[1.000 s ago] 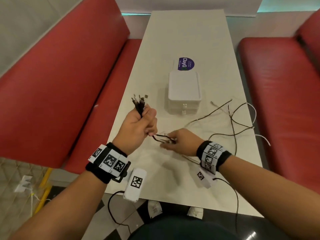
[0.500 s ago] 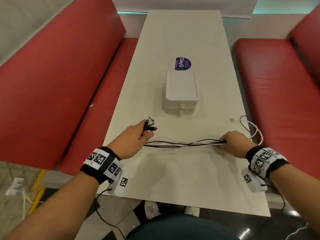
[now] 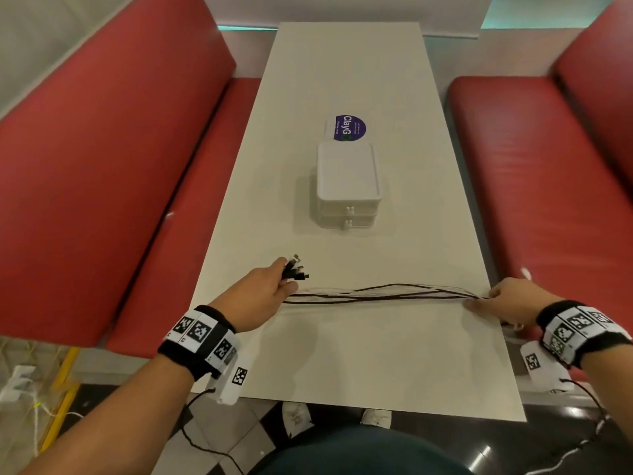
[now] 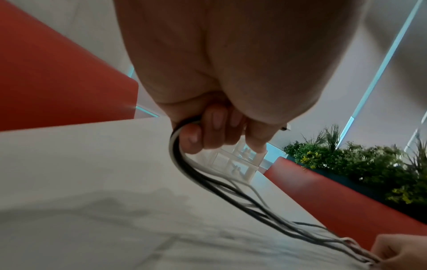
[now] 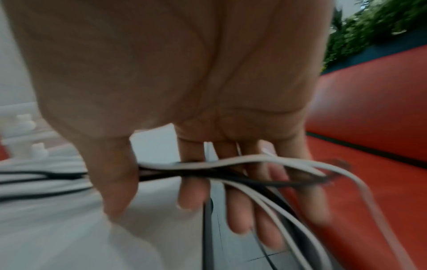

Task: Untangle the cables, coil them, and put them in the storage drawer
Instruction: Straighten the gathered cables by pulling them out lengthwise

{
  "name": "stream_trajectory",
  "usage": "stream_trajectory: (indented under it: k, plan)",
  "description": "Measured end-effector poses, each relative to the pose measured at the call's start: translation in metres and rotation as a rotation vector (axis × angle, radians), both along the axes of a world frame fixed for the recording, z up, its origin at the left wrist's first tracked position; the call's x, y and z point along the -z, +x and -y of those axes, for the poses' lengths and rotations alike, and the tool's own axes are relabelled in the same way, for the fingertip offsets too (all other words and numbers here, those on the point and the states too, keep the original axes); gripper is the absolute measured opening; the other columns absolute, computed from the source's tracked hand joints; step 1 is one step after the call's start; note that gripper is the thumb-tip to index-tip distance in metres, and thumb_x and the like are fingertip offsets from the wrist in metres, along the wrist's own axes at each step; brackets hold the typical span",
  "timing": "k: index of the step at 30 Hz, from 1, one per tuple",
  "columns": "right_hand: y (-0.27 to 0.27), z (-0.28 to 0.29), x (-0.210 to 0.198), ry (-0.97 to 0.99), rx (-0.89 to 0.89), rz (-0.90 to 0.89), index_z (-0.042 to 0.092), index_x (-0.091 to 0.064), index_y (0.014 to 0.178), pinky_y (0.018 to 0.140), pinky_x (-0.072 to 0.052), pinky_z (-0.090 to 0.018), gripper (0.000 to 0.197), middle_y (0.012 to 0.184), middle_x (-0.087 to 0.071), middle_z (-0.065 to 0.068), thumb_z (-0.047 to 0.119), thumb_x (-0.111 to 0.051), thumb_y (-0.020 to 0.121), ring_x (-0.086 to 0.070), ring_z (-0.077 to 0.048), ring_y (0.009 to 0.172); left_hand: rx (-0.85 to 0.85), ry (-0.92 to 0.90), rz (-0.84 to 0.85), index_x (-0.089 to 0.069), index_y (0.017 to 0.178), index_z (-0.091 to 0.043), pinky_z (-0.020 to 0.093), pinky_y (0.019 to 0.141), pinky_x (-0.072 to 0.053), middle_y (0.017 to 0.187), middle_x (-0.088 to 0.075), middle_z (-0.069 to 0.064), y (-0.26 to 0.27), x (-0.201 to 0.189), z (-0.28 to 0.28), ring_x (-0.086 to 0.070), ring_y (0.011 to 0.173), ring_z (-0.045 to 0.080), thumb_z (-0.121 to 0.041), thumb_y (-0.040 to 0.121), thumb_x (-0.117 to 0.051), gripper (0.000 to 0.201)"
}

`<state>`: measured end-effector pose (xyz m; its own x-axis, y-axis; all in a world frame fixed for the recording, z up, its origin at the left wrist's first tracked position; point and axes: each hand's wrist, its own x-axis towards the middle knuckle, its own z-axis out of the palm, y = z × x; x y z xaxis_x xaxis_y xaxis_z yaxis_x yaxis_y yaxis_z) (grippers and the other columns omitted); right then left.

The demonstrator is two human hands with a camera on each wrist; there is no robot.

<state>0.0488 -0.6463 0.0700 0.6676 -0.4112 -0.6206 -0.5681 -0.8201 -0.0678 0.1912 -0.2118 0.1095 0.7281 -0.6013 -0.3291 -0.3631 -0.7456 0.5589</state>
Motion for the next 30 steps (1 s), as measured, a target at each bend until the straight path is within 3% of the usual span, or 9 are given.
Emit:
stream_trajectory:
  k: [5, 8, 13, 15, 17, 20, 23, 26, 30]
  plan:
    - [0.018, -0.014, -0.01, -0.117, -0.106, 0.028, 0.018, -0.059, 0.111, 0.079, -0.049, -0.035, 0.079, 0.102, -0.058, -0.001, 0.075, -0.078, 0.06, -0.058, -0.023, 0.096, 0.018, -0.076, -0.016, -0.039, 0.091, -0.028, 0.023, 0.058, -0.036, 0.075, -0.057, -0.006, -0.007, -0.006, 0.009, -0.054, 0.068, 0.01, -0.035, 0.103, -0.047, 0.016]
    - [0.038, -0.051, -0.021, -0.266, -0.329, 0.082, 0.023, -0.049, 0.132, 0.098, -0.048, -0.041, 0.096, 0.129, -0.056, -0.003, 0.074, -0.079, 0.056, -0.052, -0.026, 0.12, -0.015, -0.13, -0.047, -0.043, 0.093, -0.028, 0.035, 0.073, -0.05, 0.085, -0.064, 0.0, -0.004, -0.007, 0.008, -0.059, 0.077, 0.018, -0.037, 0.102, -0.047, 0.013]
    - [0.075, -0.157, -0.035, 0.276, -0.555, 0.371, 0.026, -0.035, 0.15, 0.116, -0.032, -0.032, 0.117, 0.151, -0.043, 0.002, 0.071, -0.085, 0.055, -0.038, -0.017, 0.139, -0.026, -0.243, -0.056, -0.048, 0.107, -0.027, 0.042, 0.089, -0.049, 0.1, -0.068, 0.002, -0.01, -0.015, 0.018, -0.062, 0.093, 0.021, -0.038, 0.101, -0.049, 0.013]
    - [0.083, -0.203, -0.039, 0.506, -0.632, 0.463, 0.03, -0.045, 0.141, 0.11, -0.036, -0.024, 0.1, 0.139, -0.051, 0.01, 0.066, -0.086, 0.058, -0.046, -0.009, 0.127, -0.012, -0.367, -0.07, -0.049, 0.106, -0.029, 0.031, 0.085, -0.05, 0.098, -0.067, -0.007, -0.016, -0.02, 0.028, -0.063, 0.091, 0.012, -0.035, 0.101, -0.051, 0.008]
    - [0.088, -0.232, -0.035, 0.729, -0.577, 0.512, 0.025, -0.062, 0.121, 0.097, -0.046, -0.021, 0.054, 0.115, -0.061, 0.012, 0.046, -0.084, 0.076, -0.057, -0.005, 0.105, -0.016, -0.444, -0.082, -0.049, 0.1, -0.032, 0.018, 0.078, -0.048, 0.091, -0.066, -0.016, -0.02, -0.024, 0.034, -0.063, 0.087, 0.001, -0.031, 0.101, -0.052, 0.003]
    - [0.087, -0.241, -0.025, 0.852, -0.414, 0.458, 0.028, -0.064, 0.094, 0.082, -0.058, -0.041, 0.004, 0.089, -0.069, 0.0, 0.03, -0.064, 0.097, -0.066, -0.016, 0.077, -0.078, -0.482, -0.068, -0.048, 0.09, -0.029, 0.023, 0.067, -0.045, 0.071, -0.062, -0.022, -0.018, -0.024, 0.027, -0.058, 0.068, 0.001, -0.031, 0.103, -0.048, 0.012]
    - [0.081, -0.247, -0.019, 0.878, -0.364, 0.291, 0.021, -0.06, 0.1, 0.069, -0.061, -0.048, 0.018, 0.084, -0.06, -0.006, 0.033, -0.047, 0.104, -0.058, -0.016, 0.058, -0.165, -0.495, -0.12, -0.047, 0.082, -0.026, 0.046, 0.063, -0.045, 0.059, -0.05, -0.013, -0.017, -0.019, 0.02, -0.047, 0.058, 0.012, -0.047, 0.096, -0.045, 0.026]
    - [0.075, -0.258, -0.018, 0.887, -0.427, 0.276, 0.03, -0.051, 0.1, 0.061, -0.053, -0.038, 0.014, 0.084, -0.064, -0.001, 0.032, -0.04, 0.106, -0.056, -0.016, 0.054, -0.233, -0.564, -0.204, -0.051, 0.079, -0.02, 0.039, 0.058, -0.04, 0.056, -0.043, -0.01, -0.015, -0.017, 0.022, -0.041, 0.054, 0.015, -0.052, 0.094, -0.045, 0.035]
    - [0.074, -0.263, -0.014, 0.695, -0.611, 0.388, 0.017, -0.042, 0.119, 0.072, -0.047, -0.037, 0.019, 0.085, -0.062, 0.002, 0.03, -0.034, 0.108, -0.055, -0.021, 0.069, -0.391, -0.744, -0.299, -0.058, 0.081, -0.008, 0.041, 0.065, -0.048, 0.053, -0.046, -0.004, -0.007, -0.019, 0.027, -0.047, 0.054, 0.018, -0.024, 0.105, -0.045, 0.032]
